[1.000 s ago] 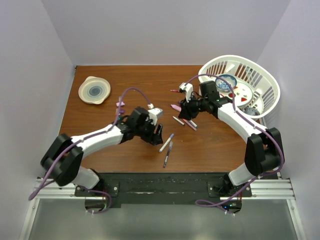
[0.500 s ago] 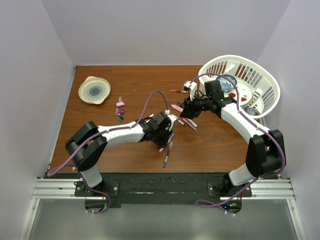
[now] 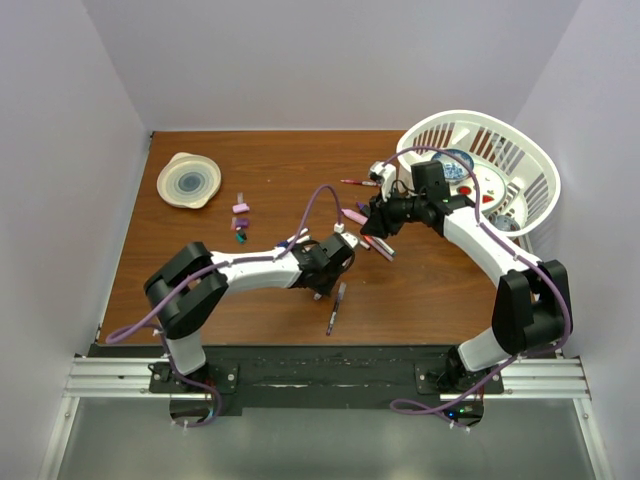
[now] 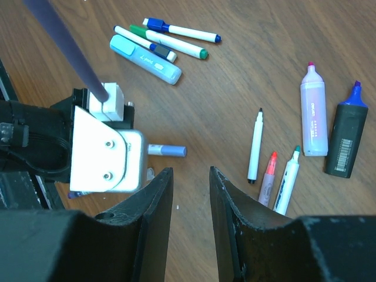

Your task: Open the pen caps

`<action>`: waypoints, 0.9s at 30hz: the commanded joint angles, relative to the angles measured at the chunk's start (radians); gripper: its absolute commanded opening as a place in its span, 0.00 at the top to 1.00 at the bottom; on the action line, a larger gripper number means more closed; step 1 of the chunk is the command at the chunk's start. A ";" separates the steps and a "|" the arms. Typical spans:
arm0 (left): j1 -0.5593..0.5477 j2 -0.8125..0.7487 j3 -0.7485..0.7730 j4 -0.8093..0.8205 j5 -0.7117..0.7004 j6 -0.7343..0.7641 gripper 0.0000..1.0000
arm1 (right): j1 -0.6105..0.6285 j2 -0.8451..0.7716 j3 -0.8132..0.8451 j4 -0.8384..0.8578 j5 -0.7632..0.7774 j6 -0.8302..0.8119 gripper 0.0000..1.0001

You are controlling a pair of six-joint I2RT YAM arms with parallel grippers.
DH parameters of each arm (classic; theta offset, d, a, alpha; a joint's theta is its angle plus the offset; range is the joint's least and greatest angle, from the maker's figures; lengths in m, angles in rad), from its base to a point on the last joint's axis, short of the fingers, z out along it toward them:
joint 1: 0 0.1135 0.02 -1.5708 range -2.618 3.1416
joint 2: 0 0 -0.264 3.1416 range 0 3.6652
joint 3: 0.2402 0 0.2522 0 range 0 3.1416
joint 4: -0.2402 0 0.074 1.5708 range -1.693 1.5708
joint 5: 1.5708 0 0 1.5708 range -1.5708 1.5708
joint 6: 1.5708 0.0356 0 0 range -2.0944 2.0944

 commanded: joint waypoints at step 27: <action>0.173 -0.506 -0.653 1.246 0.240 -0.562 1.00 | 0.130 -0.025 -0.393 1.030 -0.269 0.886 0.29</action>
